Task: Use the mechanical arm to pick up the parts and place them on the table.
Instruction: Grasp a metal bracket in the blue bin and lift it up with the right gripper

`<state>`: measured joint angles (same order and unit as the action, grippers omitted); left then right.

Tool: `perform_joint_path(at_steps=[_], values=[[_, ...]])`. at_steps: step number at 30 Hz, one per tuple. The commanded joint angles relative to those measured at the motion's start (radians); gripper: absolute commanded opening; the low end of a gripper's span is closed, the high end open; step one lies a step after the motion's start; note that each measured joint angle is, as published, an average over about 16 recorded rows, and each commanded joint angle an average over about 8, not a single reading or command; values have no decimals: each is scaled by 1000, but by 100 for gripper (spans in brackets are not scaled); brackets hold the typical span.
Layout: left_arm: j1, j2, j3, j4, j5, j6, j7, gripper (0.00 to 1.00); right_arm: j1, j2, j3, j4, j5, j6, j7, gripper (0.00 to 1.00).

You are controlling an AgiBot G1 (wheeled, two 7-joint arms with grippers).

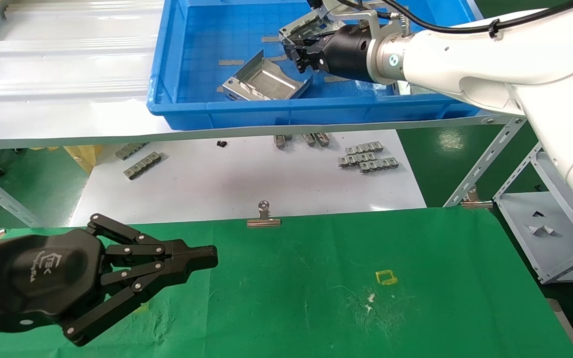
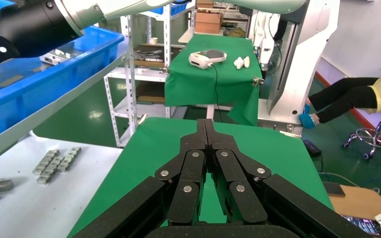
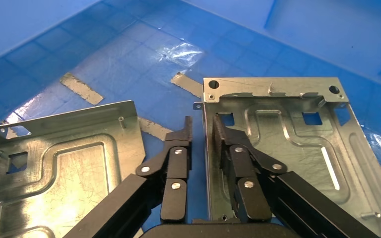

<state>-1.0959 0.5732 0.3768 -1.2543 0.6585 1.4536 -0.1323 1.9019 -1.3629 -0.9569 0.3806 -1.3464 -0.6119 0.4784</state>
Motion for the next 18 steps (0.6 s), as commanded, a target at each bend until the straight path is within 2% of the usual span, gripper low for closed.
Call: perform_joint_path(at_steps=[1, 6, 7, 14, 15, 18], values=[[0, 0, 0, 0, 0, 0, 0, 0, 0, 0, -13, 3, 8, 7, -1, 0], [0, 0, 0, 0, 0, 0, 0, 0, 9, 3, -37, 4, 32, -1, -14, 0], [0, 0, 0, 0, 0, 0, 0, 4, 12, 4, -40, 3, 38, -4, -19, 0], [0, 0, 0, 0, 0, 0, 0, 90, 46, 23, -25, -1, 103, -76, -98, 0], [0, 0, 0, 0, 0, 0, 0, 99, 52, 29, -19, 0, 115, -96, -117, 0], [0, 0, 0, 0, 0, 0, 0, 100, 68, 61, 6, 8, 158, -181, -186, 0]])
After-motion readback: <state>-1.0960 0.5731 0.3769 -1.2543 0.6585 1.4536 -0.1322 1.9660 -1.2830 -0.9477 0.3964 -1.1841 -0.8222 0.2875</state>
